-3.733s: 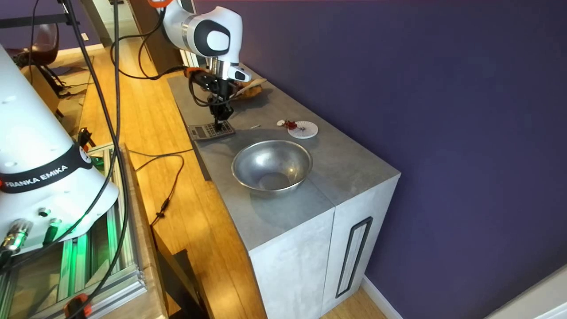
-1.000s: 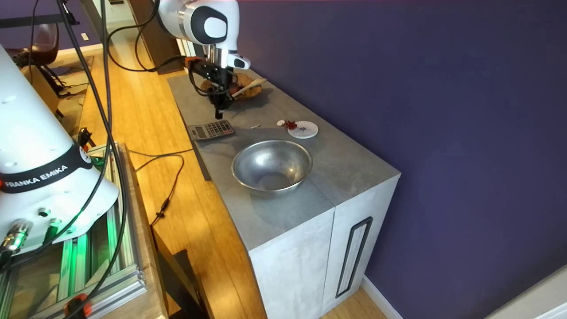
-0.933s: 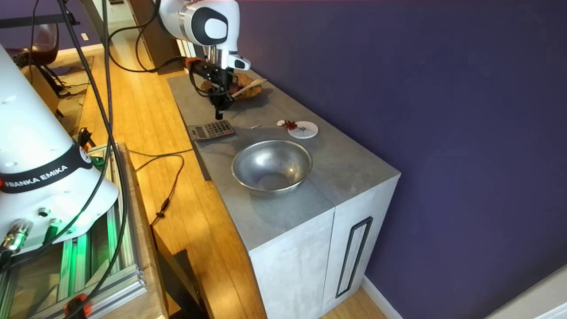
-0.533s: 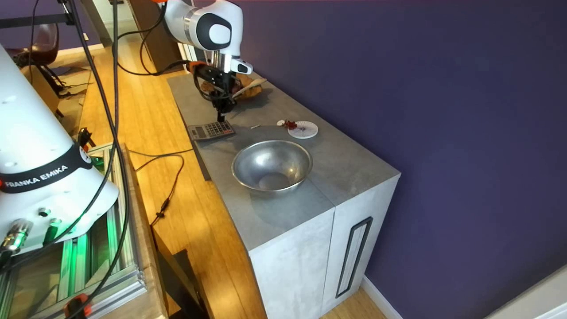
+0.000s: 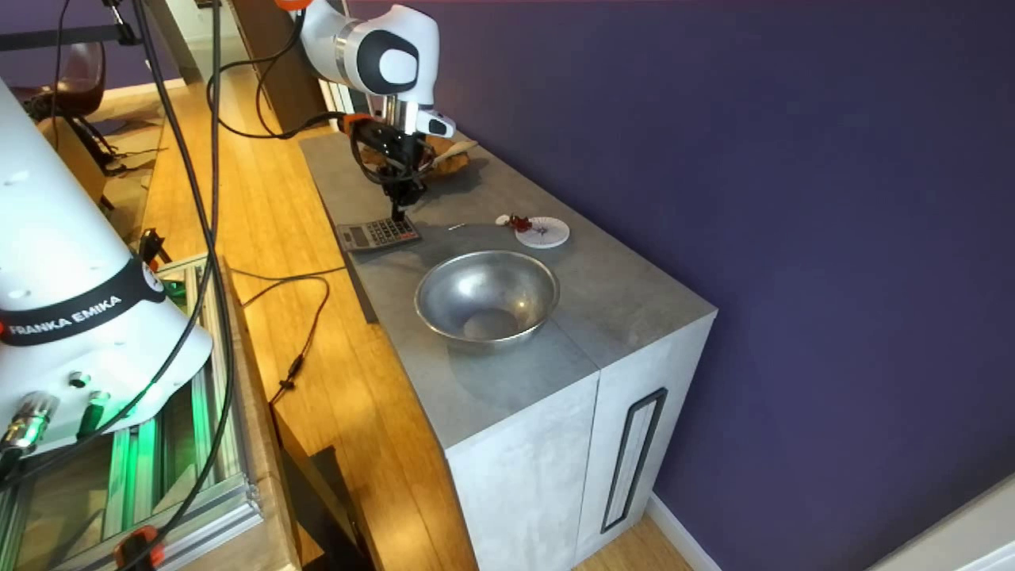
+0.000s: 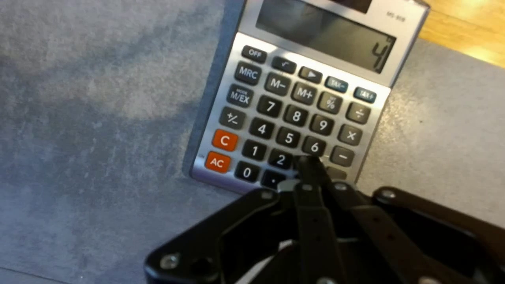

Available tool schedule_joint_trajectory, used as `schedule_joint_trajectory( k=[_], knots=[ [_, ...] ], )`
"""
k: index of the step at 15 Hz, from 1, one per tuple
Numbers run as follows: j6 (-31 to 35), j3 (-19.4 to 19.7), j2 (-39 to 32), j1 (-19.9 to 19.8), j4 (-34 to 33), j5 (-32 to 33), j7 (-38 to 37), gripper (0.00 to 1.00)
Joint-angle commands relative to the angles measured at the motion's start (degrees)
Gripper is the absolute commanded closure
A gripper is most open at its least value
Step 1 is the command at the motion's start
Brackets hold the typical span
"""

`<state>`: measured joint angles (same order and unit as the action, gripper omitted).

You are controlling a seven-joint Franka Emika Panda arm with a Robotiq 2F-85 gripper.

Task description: Press the formula 1 + 1 = on the calculator

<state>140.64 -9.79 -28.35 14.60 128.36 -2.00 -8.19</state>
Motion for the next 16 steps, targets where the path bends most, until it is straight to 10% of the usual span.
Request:
schedule_joint_trajectory(
  k=[1,16],
  knots=[
    [-0.85,0.36,-0.58,0.16,-0.96,0.65,0.3,1.0],
    [-0.41,0.91,-1.67,0.56,-1.58,1.1,-0.34,1.0]
  ],
)
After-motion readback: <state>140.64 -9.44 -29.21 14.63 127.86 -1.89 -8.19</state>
